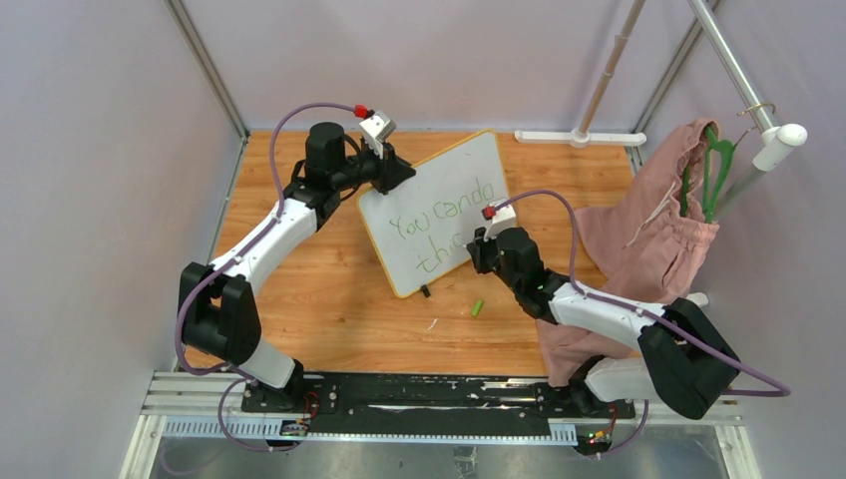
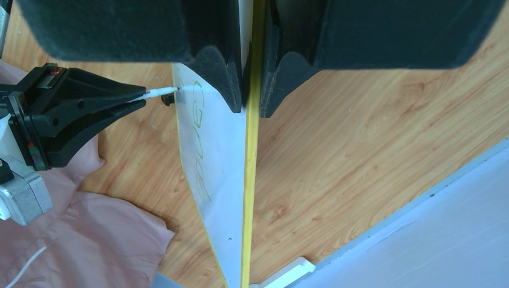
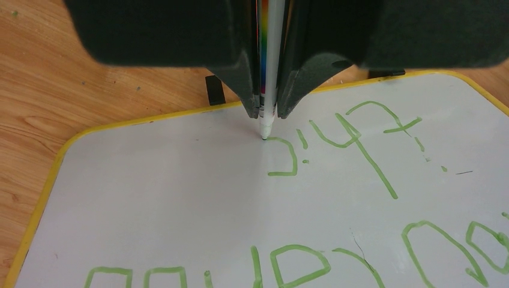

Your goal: Write a sentence on the whiteboard

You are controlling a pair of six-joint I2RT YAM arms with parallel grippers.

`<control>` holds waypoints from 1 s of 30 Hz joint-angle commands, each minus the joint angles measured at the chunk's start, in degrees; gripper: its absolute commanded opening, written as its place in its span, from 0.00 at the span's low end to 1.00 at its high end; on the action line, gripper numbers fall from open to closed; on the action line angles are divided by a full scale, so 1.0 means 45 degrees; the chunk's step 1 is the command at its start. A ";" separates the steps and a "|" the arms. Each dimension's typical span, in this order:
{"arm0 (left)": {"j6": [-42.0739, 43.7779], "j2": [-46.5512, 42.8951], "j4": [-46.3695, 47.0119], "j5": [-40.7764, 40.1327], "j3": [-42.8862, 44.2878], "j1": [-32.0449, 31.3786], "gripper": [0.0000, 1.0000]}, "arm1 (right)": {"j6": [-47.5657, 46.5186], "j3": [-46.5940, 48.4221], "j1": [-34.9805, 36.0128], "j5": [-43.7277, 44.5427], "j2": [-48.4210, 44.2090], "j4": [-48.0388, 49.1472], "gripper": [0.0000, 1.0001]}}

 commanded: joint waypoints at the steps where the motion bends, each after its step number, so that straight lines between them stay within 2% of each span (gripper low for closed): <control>1: 0.0065 0.0191 -0.1340 0.0577 -0.0442 -0.0631 0.00 | -0.0035 0.0164 -0.0261 0.0434 -0.0100 0.0000 0.00; 30: 0.0065 0.0169 -0.1345 0.0567 -0.0443 -0.0651 0.00 | 0.0227 -0.0081 0.0028 -0.0201 0.0297 -0.0259 0.00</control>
